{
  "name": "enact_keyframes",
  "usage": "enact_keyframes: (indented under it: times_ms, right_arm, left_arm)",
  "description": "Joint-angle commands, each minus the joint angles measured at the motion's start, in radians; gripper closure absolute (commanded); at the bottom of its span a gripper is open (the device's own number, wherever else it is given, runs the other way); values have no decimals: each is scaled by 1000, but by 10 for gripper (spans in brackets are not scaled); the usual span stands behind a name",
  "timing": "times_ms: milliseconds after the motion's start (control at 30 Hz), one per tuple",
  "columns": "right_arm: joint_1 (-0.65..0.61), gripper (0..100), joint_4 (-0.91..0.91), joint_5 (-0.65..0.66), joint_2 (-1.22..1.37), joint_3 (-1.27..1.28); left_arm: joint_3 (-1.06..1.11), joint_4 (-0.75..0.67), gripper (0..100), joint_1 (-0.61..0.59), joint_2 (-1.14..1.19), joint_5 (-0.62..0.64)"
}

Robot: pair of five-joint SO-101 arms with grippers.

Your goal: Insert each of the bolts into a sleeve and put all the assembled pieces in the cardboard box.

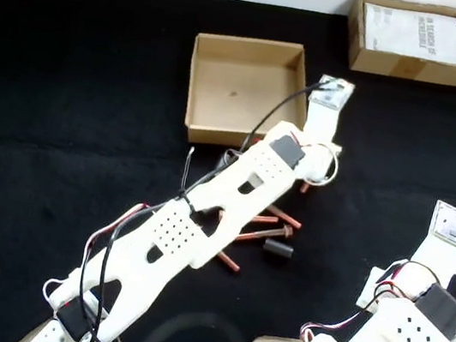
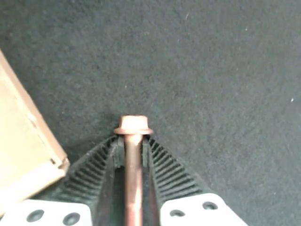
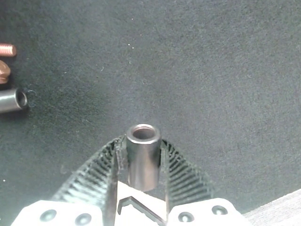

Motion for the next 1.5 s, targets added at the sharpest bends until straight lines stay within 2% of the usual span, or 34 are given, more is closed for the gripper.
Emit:
enact_keyframes:
  times_ms: [0, 133, 333, 433, 567, 767, 867, 1067, 1200, 1267, 1333, 1467]
  right_arm:
    - [-2, 991, 5, 8, -22, -12]
    - [-8, 991, 5, 8, -22, -15]
    - [-35, 991, -4, 0, -24, -119]
    - [-74, 991, 15, -38, -24, -232]
    - [-173, 991, 110, -83, -25, -403]
    - [-354, 991, 251, -143, -25, -618]
    - [-437, 991, 300, -127, -61, -690]
    - [-618, 990, 265, -15, -277, -707]
    - [-627, 990, 231, -17, -374, -704]
    - [-627, 990, 231, -35, -398, -704]
    - [-627, 990, 229, -110, -417, -704]
    - [-630, 990, 225, -242, -429, -704]
  left_arm:
    - [-2, 20, 991, -48, -31, -8]
    - [-53, 78, 991, -28, -47, -11]
    - [-435, 506, 991, 10, -156, -170]
    - [-430, 652, 991, 41, -280, -227]
    - [-430, 825, 991, 58, -446, -230]
    - [-430, 836, 991, -19, -659, -230]
    - [-426, 841, 991, -62, -791, -232]
    - [-421, 842, 991, -128, -1058, -235]
    - [-415, 842, 991, -139, -1198, -235]
    - [-361, 842, 991, -139, -1267, -235]
    - [-260, 842, 991, -139, -1360, -235]
    - [71, 841, 991, -134, -1603, -235]
